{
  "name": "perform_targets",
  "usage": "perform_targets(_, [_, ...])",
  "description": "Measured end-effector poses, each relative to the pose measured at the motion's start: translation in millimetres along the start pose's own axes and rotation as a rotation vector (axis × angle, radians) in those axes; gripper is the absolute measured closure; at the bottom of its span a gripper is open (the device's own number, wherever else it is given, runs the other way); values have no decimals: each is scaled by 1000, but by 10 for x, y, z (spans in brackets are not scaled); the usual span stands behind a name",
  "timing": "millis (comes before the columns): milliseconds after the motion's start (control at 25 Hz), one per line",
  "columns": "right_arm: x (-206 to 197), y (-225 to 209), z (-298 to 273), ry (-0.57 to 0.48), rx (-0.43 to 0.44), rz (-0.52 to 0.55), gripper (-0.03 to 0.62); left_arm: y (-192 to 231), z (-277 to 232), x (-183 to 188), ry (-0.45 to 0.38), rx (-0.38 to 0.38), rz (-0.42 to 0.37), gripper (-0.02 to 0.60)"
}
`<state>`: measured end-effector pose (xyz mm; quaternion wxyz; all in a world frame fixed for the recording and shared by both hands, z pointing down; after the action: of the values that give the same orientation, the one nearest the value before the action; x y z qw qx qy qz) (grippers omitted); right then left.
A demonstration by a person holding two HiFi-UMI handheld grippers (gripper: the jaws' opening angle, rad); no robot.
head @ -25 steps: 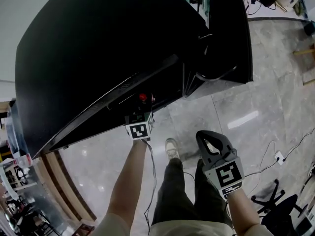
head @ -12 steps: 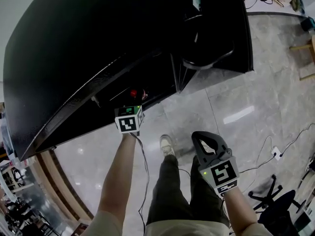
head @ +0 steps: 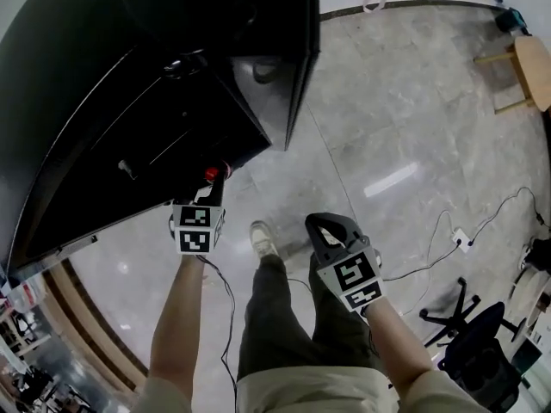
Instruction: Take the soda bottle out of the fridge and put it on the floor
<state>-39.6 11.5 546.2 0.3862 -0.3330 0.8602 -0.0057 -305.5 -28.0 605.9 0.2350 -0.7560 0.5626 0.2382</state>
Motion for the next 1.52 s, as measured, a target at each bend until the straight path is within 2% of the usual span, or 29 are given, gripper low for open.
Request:
perform_targets(120, [-303, -97, -30, 44, -31, -24, 599, -355, 29, -53, 0, -39, -68, 453])
perform_targets(320, [-816, -304, -55, 122, -78, -66, 599, -906, -122, -181, 15, -118, -89, 453])
perform_targets(440, [-1060, -467, -75, 142, -114, -63, 599, -1214, -324, -264, 29, -166, -122, 453])
perform_targets(600, [-1436, -671, -152, 149, -160, -119, 599, -1588, -647, -484, 79, -227, -178, 454])
perform_targets(800, [-1881, -899, -296, 200, -154, -154, 599, -1998, -1063, -715, 115, -283, -248, 454])
perform_targets(1120, [-2672, -1052, -729, 279, -147, -256, 599, -2447, -1642, -1115, 184, -374, -367, 454])
perform_targets(1320, [-3049, -1208, -1038, 281, -137, -387, 597, -2636, -2020, -1390, 245, -411, -449, 453])
perform_targets(1520, [-3314, -1383, -1271, 269, -139, -472, 597, -2769, -2382, -1694, 297, -432, -512, 453])
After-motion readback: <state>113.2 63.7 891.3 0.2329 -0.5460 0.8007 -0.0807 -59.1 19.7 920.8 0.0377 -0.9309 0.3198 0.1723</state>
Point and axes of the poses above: the fingertips, and each gripper's own axes: z backward along the fingers, y to its left, x out of its top, the point moved 8 cm from there along z, backward along the fingers, and after that the axes turned 3 degrees about x, right-handed, at the moved point
